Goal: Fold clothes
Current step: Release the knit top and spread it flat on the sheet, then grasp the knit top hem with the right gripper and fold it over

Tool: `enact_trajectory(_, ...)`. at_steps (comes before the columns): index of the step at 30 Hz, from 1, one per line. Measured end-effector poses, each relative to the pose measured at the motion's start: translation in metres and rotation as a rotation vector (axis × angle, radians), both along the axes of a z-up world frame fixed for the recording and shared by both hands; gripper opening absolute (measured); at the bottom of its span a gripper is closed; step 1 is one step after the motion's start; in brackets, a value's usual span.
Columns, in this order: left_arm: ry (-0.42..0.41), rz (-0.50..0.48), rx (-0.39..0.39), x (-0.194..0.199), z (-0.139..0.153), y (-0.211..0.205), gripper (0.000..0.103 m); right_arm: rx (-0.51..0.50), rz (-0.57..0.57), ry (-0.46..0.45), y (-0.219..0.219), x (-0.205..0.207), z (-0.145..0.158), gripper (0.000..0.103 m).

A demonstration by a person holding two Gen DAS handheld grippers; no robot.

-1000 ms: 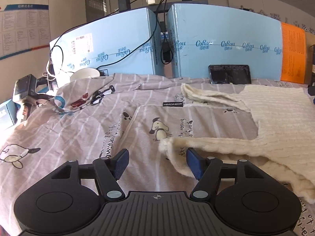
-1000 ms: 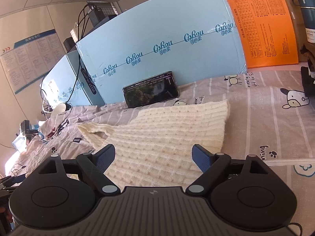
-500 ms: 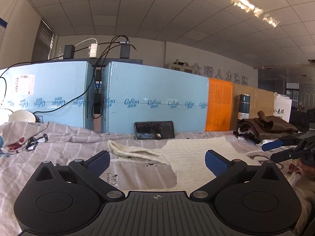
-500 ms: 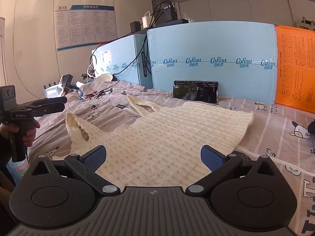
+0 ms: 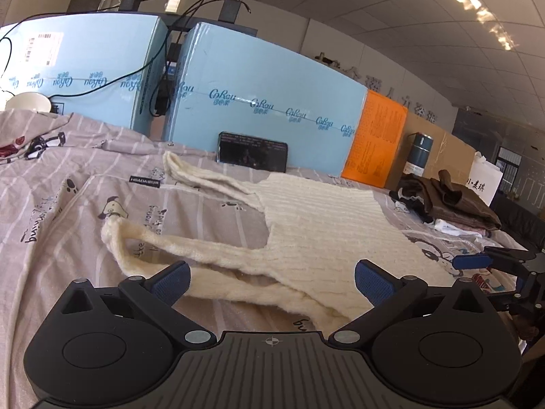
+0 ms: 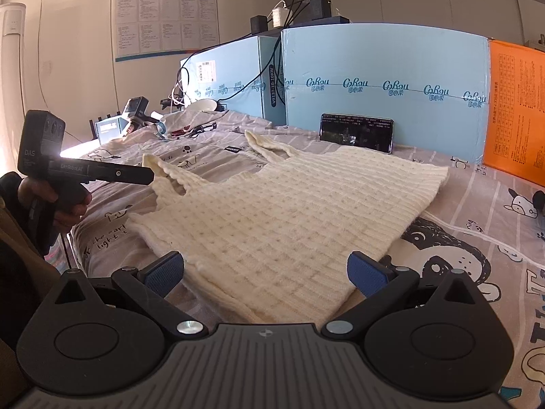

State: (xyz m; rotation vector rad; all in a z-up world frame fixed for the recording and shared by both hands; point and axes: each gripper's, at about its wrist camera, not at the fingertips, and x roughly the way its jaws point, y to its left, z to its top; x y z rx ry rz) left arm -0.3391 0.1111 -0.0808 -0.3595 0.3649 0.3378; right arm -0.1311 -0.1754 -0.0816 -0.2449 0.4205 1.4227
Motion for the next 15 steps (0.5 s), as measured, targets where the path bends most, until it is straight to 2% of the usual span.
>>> enact_trajectory(5,-0.002,-0.038,-0.08,-0.003,-0.001,0.002,0.103,0.007,0.006,0.002,0.001,0.0,-0.002,0.103)
enact_trajectory(9,0.009,-0.046,-0.097,0.008,-0.005,0.003,0.103,-0.021,0.033,-0.018,0.003,-0.005,-0.005,0.103)
enact_trajectory(15,0.034,-0.049,-0.096,0.017,-0.01,0.005,0.103,-0.096,0.069,-0.108,0.009,-0.014,-0.009,0.103)
